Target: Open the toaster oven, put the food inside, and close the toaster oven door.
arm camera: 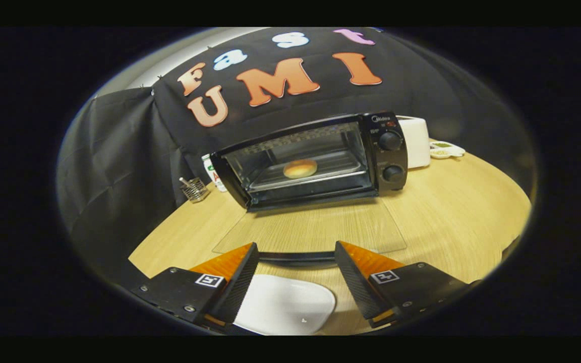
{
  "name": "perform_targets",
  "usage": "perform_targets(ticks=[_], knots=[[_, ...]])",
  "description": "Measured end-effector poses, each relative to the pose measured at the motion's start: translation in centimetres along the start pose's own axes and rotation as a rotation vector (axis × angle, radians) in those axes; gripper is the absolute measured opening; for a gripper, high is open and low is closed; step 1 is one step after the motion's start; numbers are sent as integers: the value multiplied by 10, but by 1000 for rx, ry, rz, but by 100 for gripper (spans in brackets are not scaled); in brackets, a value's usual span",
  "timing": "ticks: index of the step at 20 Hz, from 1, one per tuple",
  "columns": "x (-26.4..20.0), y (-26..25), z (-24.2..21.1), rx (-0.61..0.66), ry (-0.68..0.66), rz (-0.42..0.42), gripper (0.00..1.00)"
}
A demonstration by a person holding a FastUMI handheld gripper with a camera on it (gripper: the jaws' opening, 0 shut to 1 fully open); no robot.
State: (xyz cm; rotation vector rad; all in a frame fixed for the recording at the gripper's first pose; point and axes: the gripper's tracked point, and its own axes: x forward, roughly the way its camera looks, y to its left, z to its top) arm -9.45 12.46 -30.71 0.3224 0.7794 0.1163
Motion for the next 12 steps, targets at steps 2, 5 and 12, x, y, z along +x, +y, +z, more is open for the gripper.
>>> perform_targets(ticks=[2, 5, 12], knots=[[0, -8, -10, -15, 26, -30, 90], [3, -17, -21, -54, 56, -66, 90], [12, -18, -30, -21, 108, -76, 90]])
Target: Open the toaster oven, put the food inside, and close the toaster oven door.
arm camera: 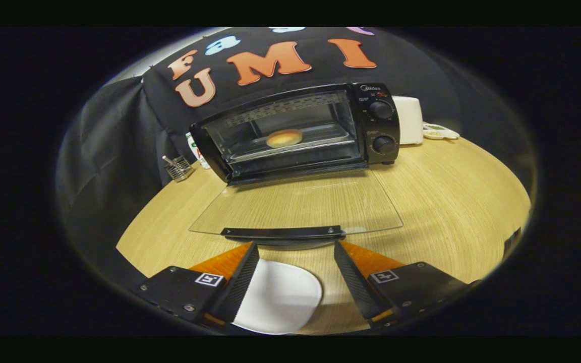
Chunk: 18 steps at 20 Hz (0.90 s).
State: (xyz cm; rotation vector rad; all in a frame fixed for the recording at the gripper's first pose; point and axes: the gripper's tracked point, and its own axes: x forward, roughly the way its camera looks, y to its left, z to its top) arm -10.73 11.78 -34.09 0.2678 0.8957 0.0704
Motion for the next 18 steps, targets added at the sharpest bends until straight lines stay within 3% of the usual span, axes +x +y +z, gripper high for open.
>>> perform_targets(ticks=[8, 11, 18], knots=[[-13, 5, 19, 23, -44, -10, 90], [-26, 11, 42, 25, -121, 7, 90], [-28, 12, 92, -97, -287, -74, 85]])
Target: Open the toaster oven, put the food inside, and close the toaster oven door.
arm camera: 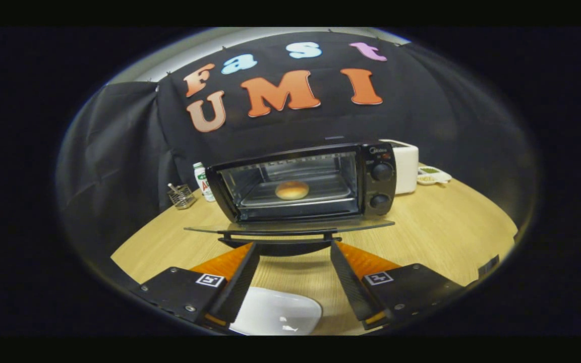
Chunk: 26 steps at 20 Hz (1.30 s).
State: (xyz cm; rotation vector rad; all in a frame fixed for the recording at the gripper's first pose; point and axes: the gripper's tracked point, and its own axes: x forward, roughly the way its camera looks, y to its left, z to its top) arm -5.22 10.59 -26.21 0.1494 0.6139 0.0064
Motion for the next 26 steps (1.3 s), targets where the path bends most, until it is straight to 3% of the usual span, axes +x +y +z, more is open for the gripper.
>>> perform_targets(ticks=[3, 6, 10, 21, 26], knots=[[15, 9, -1, 41, 40, 35, 86], [37, -3, 8, 42, 28, -14, 88], [49, 4, 22, 83, 4, 21, 88], [83, 8, 112, -27, -253, -5, 87], [86, 11, 114, -68, -261, 5, 89]])
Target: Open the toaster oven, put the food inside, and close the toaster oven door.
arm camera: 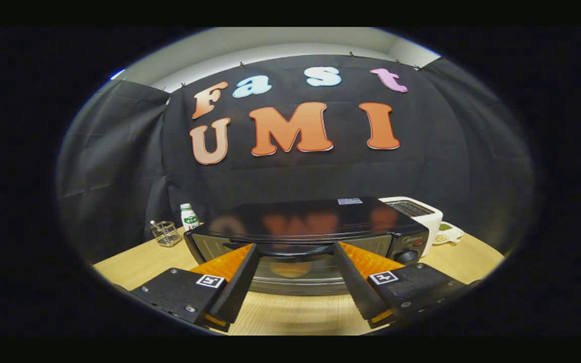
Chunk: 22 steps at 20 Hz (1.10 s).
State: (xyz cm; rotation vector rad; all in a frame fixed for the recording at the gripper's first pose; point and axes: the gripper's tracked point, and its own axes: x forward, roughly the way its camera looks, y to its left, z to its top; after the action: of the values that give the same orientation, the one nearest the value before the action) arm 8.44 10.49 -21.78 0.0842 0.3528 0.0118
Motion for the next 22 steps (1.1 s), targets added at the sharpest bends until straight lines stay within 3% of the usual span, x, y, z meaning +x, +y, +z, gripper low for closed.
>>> perform_targets(ticks=[4, 13, 22], knots=[[-20, -2, 10, 11, -12, 4, 89], [-119, 1, 75, -46, -157, 65, 93], [-193, -42, 146, -52, -306, 14, 96]])
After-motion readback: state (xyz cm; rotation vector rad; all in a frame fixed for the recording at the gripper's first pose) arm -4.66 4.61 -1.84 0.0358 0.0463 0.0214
